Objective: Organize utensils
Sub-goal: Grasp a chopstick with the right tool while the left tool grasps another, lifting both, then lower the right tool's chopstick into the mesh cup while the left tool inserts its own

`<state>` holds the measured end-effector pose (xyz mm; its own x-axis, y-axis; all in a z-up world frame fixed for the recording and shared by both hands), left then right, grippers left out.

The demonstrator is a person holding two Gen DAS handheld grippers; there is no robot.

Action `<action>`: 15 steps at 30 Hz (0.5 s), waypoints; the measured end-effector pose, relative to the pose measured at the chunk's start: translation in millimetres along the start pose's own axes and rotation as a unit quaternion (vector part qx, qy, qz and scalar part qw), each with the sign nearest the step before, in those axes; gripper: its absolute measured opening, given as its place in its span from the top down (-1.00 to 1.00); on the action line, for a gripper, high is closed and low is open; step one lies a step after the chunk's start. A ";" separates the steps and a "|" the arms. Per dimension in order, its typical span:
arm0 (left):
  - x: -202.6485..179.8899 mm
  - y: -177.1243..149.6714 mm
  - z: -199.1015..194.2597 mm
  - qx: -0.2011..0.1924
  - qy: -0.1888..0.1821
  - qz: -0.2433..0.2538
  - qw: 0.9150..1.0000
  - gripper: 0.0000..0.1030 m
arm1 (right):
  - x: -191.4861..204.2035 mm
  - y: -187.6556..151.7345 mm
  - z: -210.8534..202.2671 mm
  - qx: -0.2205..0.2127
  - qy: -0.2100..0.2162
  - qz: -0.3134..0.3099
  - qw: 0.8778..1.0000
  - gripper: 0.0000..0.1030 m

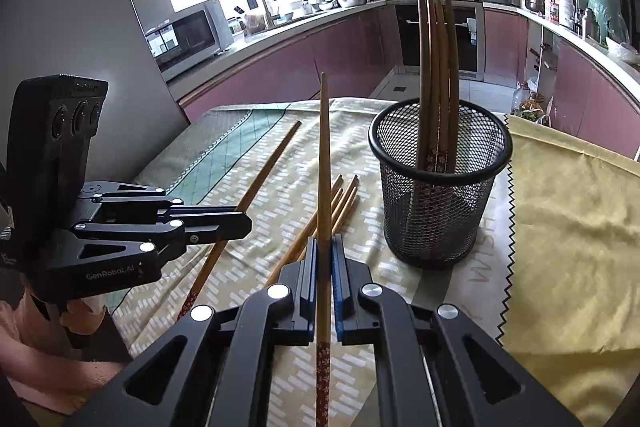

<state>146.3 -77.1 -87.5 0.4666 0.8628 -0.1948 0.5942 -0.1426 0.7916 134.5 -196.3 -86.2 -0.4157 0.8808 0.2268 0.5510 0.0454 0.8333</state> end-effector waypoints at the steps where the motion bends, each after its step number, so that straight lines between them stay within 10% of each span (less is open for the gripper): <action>1: -2.0 3.2 -4.3 -0.005 -0.004 0.000 1.000 0.86 | 0.0 2.0 -4.1 -0.005 0.000 0.000 1.000 0.88; 15: -16.5 40.5 -60.5 -0.074 -0.034 -0.008 0.997 0.86 | -10.6 26.4 -34.6 -0.061 -0.004 0.004 0.998 0.88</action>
<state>122.9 -67.7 -17.2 0.5047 0.8287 -0.2420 0.5000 -0.0520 0.8645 128.4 -220.8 -49.2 -0.4061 0.8846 0.2293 0.4608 -0.0185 0.8873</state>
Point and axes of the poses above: each gripper's, at about its wrist camera, not at the fingertips, and z roughly the way its jaws point, x to its left, y to its top, the point moved 5 cm from there along z, roughly the way its jaws point, and after that the axes turned 11 degrees about -x, right-handed, at the moved point
